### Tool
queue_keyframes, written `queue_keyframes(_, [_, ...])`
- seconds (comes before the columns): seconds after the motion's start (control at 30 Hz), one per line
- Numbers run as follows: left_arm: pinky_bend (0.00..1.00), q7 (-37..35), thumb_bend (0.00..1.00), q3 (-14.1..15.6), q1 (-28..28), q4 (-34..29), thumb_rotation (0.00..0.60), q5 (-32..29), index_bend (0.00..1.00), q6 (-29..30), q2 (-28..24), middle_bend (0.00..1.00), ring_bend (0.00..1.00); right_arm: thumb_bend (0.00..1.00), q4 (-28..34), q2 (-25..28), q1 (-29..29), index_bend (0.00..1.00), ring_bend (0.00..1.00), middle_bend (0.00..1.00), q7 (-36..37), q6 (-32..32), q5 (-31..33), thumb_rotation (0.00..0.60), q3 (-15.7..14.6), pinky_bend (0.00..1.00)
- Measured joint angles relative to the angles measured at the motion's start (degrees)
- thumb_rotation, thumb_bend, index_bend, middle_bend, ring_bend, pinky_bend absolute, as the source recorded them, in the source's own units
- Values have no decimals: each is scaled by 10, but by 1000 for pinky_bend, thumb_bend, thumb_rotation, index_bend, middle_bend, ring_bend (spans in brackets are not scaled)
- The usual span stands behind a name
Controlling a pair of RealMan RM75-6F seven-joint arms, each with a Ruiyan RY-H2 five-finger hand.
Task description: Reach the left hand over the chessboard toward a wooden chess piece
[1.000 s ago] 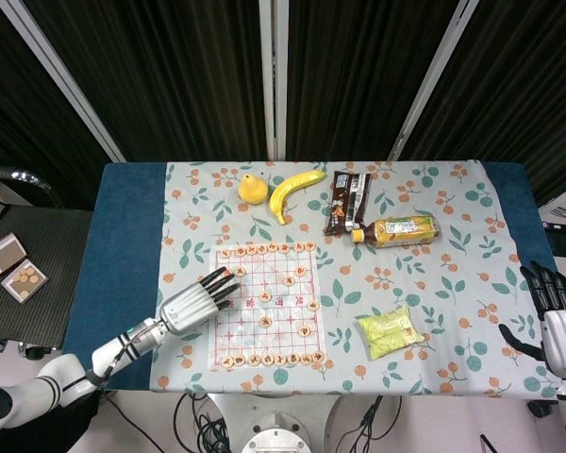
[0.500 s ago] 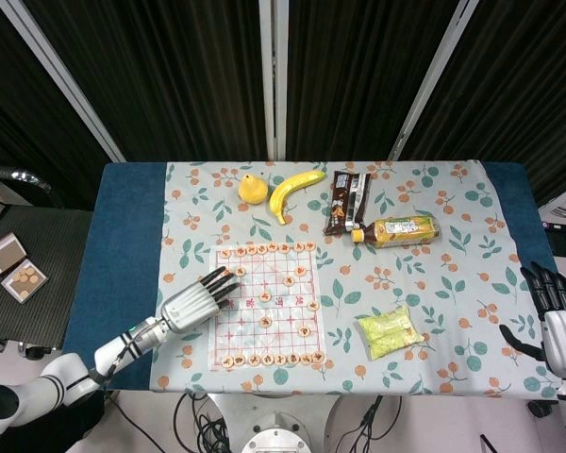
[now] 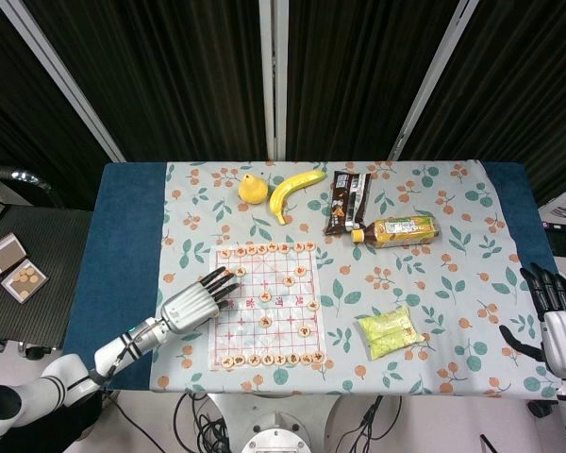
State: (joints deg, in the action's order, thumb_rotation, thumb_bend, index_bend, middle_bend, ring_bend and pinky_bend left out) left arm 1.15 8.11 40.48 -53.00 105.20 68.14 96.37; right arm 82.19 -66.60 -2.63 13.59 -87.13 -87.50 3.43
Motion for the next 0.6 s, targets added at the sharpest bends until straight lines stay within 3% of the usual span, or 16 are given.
queue_keyframes(0.23, [0, -10, 307, -2, 1, -16, 600, -6, 498, 2, -10, 115, 0, 150, 0, 0, 0, 0, 0, 0, 0, 0, 1, 600, 0, 0])
queue_keyframes(0.6, [0, 13, 307, -28, 22, -106, 600, -23, 498, -13, -46, 117, 0, 149, -10, -4, -2, 0, 0, 0, 14, 3, 1, 600, 1, 0])
